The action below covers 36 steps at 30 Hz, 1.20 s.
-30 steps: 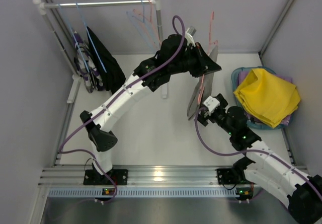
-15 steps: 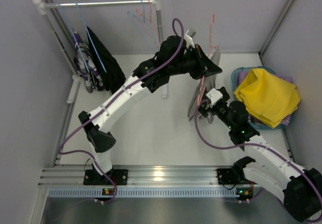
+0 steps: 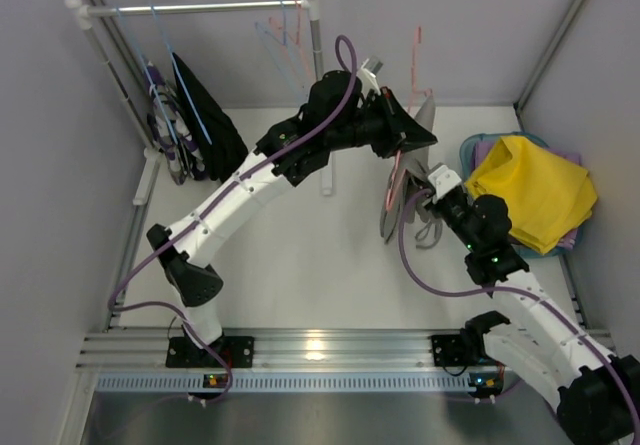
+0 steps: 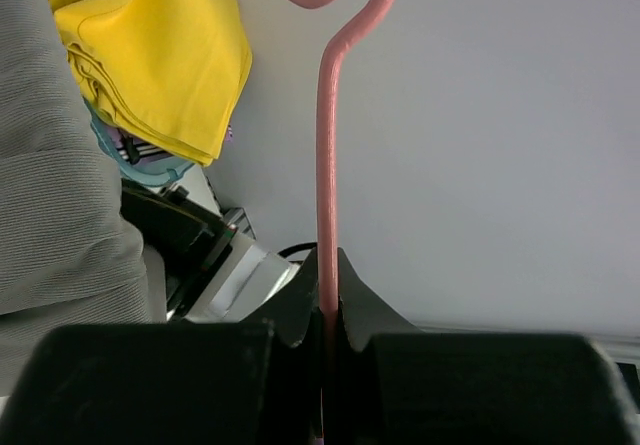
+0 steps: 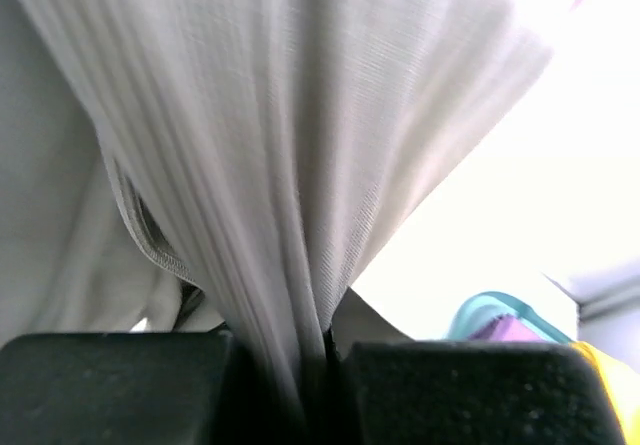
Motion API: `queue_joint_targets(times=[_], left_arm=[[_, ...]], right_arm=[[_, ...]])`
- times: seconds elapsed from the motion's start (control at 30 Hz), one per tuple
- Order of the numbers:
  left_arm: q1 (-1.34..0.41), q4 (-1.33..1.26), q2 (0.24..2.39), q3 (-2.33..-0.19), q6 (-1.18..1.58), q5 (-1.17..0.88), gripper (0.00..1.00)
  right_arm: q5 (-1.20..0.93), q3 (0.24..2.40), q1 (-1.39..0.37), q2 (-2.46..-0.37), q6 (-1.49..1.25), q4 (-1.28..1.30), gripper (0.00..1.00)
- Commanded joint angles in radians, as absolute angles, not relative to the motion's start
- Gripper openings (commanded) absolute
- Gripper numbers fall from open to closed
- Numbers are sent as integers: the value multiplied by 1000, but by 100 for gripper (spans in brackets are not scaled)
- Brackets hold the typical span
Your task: Remove the trousers from the hanger
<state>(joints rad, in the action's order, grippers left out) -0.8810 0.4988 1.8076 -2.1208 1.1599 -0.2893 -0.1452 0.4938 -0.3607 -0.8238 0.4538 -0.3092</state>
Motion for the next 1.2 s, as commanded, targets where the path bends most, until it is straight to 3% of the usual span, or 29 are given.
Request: queue_joint_targets(times=[0.0, 0.33, 0.73, 0.97, 1.17], left_arm=[[-862, 385, 1721, -2114, 1137, -281, 0], [-853, 356, 1709, -2071, 1153, -314, 0], [-854, 333, 1736, -2117, 1210, -350, 0], [-856, 324, 1738, -2117, 1233, -364, 0], [-856, 318, 1736, -2120, 1249, -370, 0]], right_arm=[[-192, 569, -301, -772, 460, -273, 0], [-394, 647, -221, -729, 384, -169, 1], [-431, 638, -322, -814, 241, -209, 10], [-430, 661, -341, -879, 172, -236, 46], [-411, 673, -353, -925, 129, -291, 54]])
